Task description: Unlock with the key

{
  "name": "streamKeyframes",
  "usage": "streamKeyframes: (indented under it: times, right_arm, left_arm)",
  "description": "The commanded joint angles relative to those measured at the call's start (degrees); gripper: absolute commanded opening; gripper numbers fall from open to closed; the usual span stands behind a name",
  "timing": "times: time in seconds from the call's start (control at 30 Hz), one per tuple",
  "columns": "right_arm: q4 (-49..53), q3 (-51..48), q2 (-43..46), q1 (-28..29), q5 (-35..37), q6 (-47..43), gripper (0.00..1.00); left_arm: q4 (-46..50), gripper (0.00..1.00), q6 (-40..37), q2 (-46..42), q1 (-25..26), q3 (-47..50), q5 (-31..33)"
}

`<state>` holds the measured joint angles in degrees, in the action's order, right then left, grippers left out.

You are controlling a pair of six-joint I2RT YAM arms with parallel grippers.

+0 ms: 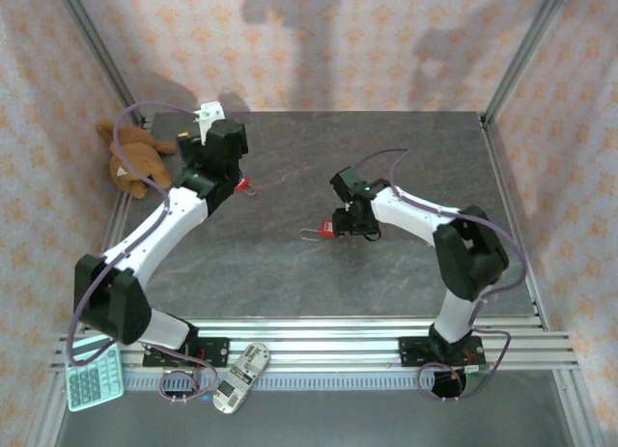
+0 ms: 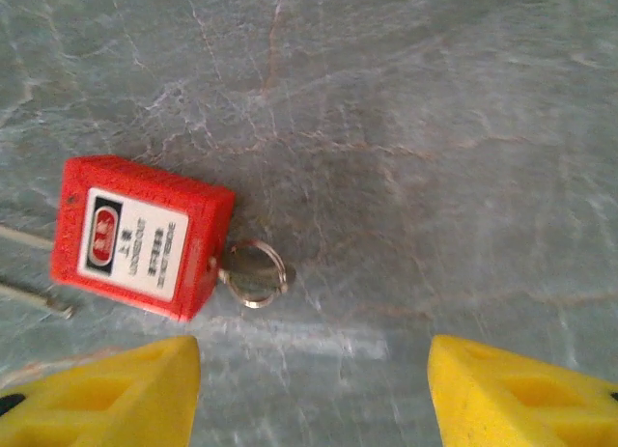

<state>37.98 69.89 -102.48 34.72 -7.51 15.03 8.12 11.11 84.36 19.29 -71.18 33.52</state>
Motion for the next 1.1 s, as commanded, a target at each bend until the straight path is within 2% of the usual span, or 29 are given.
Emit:
streamKeyframes:
  times: [0.0, 0.13, 0.37, 0.5, 0.67, 0.83, 0.93, 1.07]
  right_arm:
    - [2.0, 3.8, -2.5, 0.3, 0.2, -4.7, 0.63]
    - [1.3, 4.9, -4.8, 0.3, -1.7, -5.0, 0.63]
    - [-0.2, 11.0, -10.5, -0.3, 0.7, -6.2, 0.64]
    - [-0.1, 11.7, -8.8, -0.4, 2.7, -7.1, 0.64]
    - [-2.2, 3.7, 3.5, -1.0, 6.1, -6.6, 0.64]
    - [-6.4, -11.8, 23.9, -1.1, 12.9, -1.4, 0.68]
    - [-8.4, -20.5, 34.0, -1.1, 11.5, 3.1, 0.69]
    - [-8.4, -26.7, 43.2, -1.1, 9.6, 5.3, 0.71]
  left_arm:
    - [15.1, 1.0, 11.8, 5.0, -1.8, -4.7, -7.7]
    - [16.4, 1.0, 9.8, 4.9, -2.1, -5.4, -8.5]
    - [11.7, 1.0, 7.7, 1.7, -2.1, -0.6, -10.2]
    - [12.8, 1.0, 8.4, 2.7, -2.0, -0.8, -10.1]
    - [15.6, 0.99, 12.6, 5.5, -1.9, -1.9, -11.7]
    - [20.4, 0.93, 15.2, 10.9, -1.6, -5.3, -14.8]
    - [26.5, 0.91, 22.6, 15.6, -1.6, -10.3, -14.5]
    - [33.3, 0.92, 34.2, 21.7, -2.3, -16.7, -16.9]
